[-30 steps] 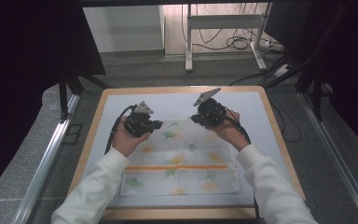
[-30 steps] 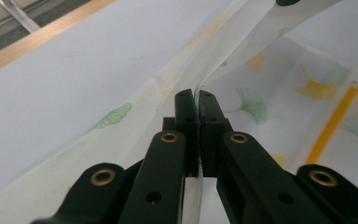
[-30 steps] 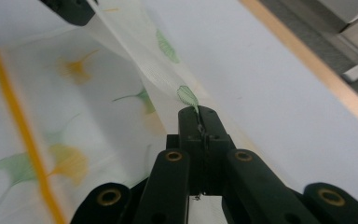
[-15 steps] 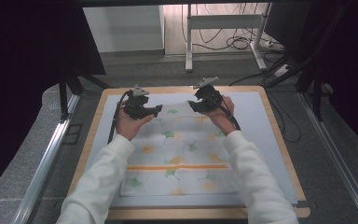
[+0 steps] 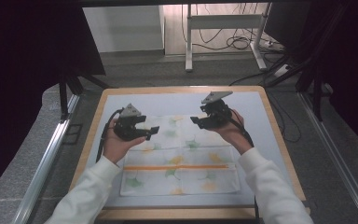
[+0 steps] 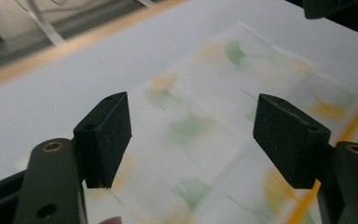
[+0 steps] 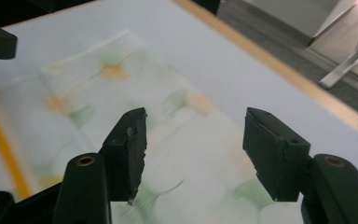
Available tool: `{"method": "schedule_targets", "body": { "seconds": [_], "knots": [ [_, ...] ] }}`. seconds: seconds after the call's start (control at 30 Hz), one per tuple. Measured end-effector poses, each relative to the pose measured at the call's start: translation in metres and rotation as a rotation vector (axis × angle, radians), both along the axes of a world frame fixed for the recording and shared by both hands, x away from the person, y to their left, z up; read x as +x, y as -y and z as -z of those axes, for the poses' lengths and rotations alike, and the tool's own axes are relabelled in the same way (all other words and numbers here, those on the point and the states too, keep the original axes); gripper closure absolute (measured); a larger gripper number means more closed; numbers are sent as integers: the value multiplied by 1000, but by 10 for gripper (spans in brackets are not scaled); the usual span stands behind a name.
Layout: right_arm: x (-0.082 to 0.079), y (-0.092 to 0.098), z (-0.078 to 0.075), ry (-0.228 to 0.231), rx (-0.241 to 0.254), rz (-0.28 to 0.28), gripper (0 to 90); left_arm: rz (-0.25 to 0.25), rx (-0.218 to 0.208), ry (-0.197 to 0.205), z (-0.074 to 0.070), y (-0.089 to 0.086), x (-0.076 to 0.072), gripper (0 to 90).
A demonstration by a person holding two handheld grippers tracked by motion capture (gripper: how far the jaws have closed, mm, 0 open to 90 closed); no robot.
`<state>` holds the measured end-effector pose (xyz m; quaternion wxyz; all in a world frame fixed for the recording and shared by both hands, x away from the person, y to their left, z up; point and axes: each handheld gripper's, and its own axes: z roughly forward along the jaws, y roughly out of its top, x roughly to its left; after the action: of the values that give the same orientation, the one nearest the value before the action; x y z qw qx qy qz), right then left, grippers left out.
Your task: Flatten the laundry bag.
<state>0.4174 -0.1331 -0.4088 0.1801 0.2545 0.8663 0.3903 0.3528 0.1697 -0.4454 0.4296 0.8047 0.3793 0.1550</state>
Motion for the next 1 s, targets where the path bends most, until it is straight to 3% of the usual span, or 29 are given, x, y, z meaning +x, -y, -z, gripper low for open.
{"method": "schedule_targets", "body": {
  "seconds": [0.17,0.33,0.57,0.73,0.9,1.0],
  "knots": [
    [-19,8,20,-51,-14,-31,397,34,31,-38,25,7,-19,280],
    [-25,17,40,-105,-23,-33,396,55,58,-86,47,12,-27,281],
    [-26,14,67,-155,-111,-34,331,94,84,-150,68,24,-34,281],
    [-29,5,79,-156,-152,-53,320,108,103,-169,78,28,-41,281],
    [-32,4,83,-174,-152,-62,324,112,146,-181,90,28,-45,281],
    [-38,7,86,-192,-147,-73,325,110,142,-170,91,28,-46,282]
  ]
}}
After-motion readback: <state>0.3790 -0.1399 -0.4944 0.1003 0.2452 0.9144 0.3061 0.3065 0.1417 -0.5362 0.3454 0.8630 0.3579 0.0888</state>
